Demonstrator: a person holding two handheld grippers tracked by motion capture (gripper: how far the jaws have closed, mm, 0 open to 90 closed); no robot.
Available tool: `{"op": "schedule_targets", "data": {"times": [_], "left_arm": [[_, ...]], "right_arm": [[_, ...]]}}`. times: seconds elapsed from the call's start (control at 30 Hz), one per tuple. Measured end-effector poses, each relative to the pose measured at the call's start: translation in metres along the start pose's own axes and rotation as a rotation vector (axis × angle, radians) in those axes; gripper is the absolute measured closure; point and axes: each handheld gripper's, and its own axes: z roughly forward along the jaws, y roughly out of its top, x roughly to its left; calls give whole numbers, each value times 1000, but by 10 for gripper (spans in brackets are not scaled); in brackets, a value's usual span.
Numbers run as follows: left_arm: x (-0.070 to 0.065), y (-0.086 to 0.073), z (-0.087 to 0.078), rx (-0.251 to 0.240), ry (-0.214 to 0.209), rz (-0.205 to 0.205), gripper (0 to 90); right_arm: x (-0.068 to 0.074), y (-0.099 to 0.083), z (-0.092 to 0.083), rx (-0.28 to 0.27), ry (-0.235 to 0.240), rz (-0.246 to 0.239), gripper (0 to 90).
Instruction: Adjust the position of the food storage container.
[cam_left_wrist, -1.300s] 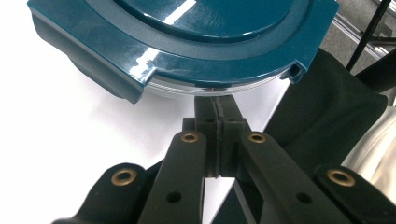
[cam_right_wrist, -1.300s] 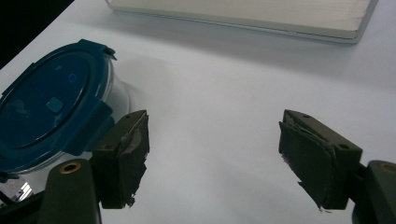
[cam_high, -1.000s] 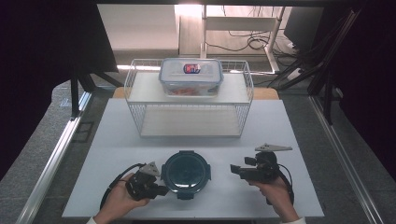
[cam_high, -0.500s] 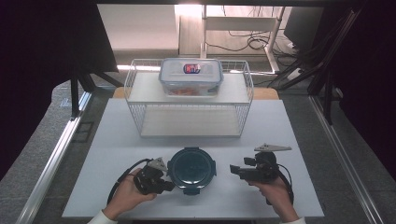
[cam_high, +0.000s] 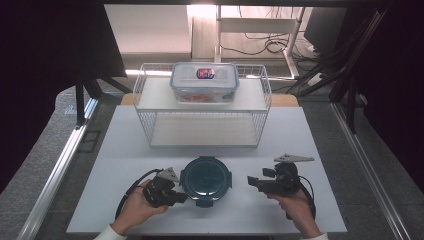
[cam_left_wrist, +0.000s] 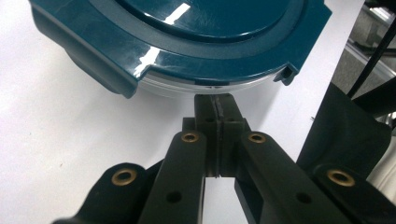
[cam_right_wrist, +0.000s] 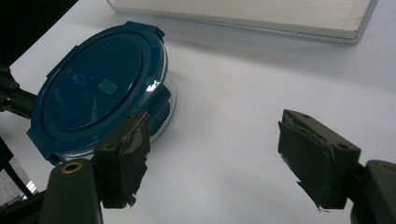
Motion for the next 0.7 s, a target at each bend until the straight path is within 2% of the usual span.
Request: {"op": "schedule_targets", "data": {"times": [0.1,0.27,0.37,0.5,0.57,0.7], "left_arm": [[0,-4,-6,-18,1,-8,900],[1,-14,-22,-47,27,-24,900],[4,-18,-35,-87,48,-49,900],[10,-25,-51,-173,96,-95,890],[13,-28,-56,-218,124,-133,814],[21,-32,-62,-253,150,-194,622]], "right_arm": [[0,1,-2,-11,-1,2,249],[1,1,-5,-22,1,5,248],[0,1,-6,-31,12,15,248],[0,1,-7,-37,9,17,247],[0,2,-7,-38,7,17,246],[0,2,-6,-39,10,12,236]]}}
